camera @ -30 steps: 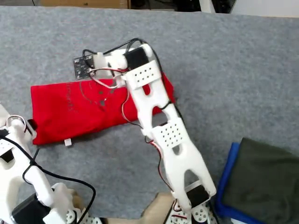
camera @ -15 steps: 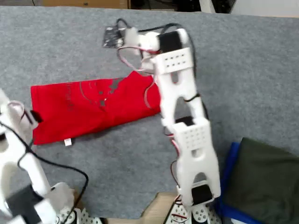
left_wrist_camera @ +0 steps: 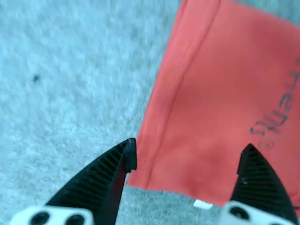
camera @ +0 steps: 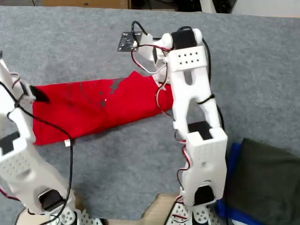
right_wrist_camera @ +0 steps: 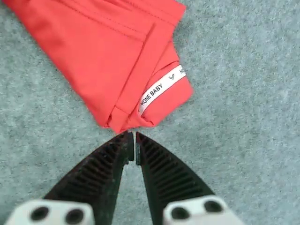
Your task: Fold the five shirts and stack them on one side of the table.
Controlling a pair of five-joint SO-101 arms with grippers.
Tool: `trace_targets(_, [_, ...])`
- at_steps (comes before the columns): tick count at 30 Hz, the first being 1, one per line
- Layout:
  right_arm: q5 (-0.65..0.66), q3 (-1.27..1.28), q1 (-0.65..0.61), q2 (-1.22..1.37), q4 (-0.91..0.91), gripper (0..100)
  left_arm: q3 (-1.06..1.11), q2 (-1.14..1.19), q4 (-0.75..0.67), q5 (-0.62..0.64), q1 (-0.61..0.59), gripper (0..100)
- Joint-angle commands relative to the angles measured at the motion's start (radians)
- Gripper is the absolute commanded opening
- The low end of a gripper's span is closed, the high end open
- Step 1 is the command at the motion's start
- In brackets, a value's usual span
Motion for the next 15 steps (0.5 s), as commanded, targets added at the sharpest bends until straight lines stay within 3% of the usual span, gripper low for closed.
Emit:
trace_targets(1, [0.008,0.002,0.012,-0.073,0.015,1.6,-0.19,0.099,0.058,-0.012,0.003,34])
trace_targets(6, [0.008,0.002,0.012,-0.074,0.017,1.6,-0.284,0.283,0.069,-0.075,0.002,27])
trace_targets(15, [0.008,0.002,0.015,-0.074,0.017,1.6,-0.37,0.417,0.074,-0.072,0.009,26])
